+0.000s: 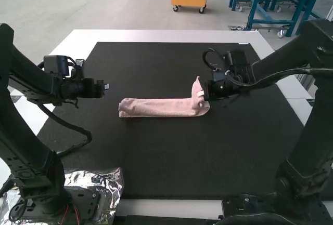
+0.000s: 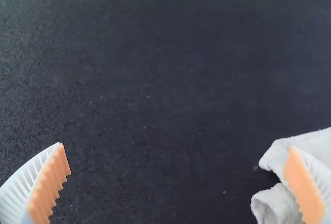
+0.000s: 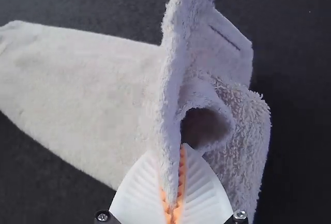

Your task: Fold the towel.

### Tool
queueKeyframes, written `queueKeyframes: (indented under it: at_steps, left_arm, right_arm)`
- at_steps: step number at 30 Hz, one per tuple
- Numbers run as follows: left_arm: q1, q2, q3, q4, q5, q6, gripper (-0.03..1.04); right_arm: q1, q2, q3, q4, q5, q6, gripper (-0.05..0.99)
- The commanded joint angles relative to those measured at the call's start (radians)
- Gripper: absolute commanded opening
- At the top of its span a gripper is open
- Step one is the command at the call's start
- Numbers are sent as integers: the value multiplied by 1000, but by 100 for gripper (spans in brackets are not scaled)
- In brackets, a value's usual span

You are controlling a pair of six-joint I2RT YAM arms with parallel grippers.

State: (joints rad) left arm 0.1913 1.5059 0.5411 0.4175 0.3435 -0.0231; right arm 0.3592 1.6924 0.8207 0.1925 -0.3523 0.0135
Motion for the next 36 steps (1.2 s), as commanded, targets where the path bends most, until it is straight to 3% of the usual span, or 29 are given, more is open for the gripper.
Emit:
queueKeyframes:
  at_steps: [1,13,31,36]
  left_arm:
    - [36,-16,19,21,-14,9,97]
    - [135,-15,11,41,-24,22,97]
    - [140,-16,-58,81,-20,38,97]
    - [140,-15,-75,86,-18,41,97]
  right_arm:
    - [92,18,52,32,-8,66,-2]
    - [284,201,227,74,16,112,-2]
    - [417,435,480,81,32,121,-2]
    - [448,494,548,76,29,161,-1]
